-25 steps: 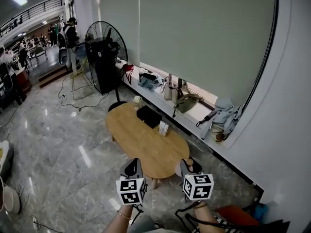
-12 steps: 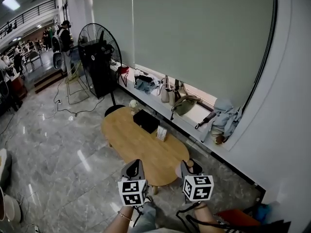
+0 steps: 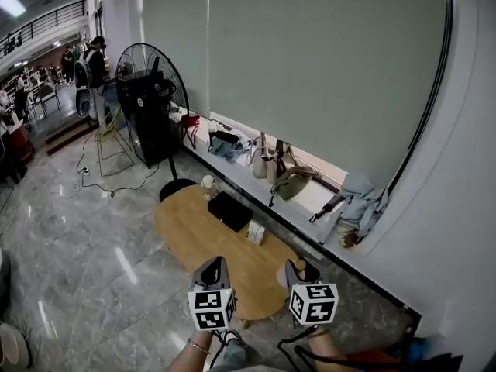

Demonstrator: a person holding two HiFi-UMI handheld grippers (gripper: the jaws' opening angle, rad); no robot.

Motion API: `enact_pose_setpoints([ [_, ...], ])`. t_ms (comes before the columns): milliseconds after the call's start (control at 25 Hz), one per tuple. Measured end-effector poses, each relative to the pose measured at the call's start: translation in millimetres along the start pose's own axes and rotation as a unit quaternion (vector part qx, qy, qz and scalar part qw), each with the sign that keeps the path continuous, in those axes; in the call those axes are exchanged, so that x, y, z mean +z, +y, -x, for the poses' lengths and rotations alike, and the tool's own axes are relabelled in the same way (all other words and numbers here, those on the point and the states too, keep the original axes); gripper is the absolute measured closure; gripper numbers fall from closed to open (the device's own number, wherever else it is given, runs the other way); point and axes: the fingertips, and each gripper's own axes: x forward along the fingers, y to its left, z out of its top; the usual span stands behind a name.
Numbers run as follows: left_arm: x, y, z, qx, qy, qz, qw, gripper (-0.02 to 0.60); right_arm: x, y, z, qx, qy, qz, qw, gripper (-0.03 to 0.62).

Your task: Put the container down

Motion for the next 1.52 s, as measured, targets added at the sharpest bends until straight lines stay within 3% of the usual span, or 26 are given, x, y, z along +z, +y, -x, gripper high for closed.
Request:
enact_pose_setpoints([
  [520, 33, 48, -114, -0.033, 0.002, -0.003, 0.9995, 0.588, 50, -5, -110, -0.019, -0.008, -0.009, 1.0, 0.457],
  [840, 23, 69, -148, -0.017, 0.028, 0.007, 0.9994, 0.588, 53, -12, -150, -0.011, 0.014, -0.009, 1.0, 0.457],
  [1240, 8, 56, -166, -0.003, 0.048, 0.016, 0.9987, 0.588, 36, -38, -165, 0.003, 0.04, -0.003, 0.999, 0.457],
  [1520, -15, 22, -192, -0.038, 0.075, 0.005, 0.9965, 0.588, 12, -75, -159, -0.027, 0.058, -0.019, 0.998, 0.457],
])
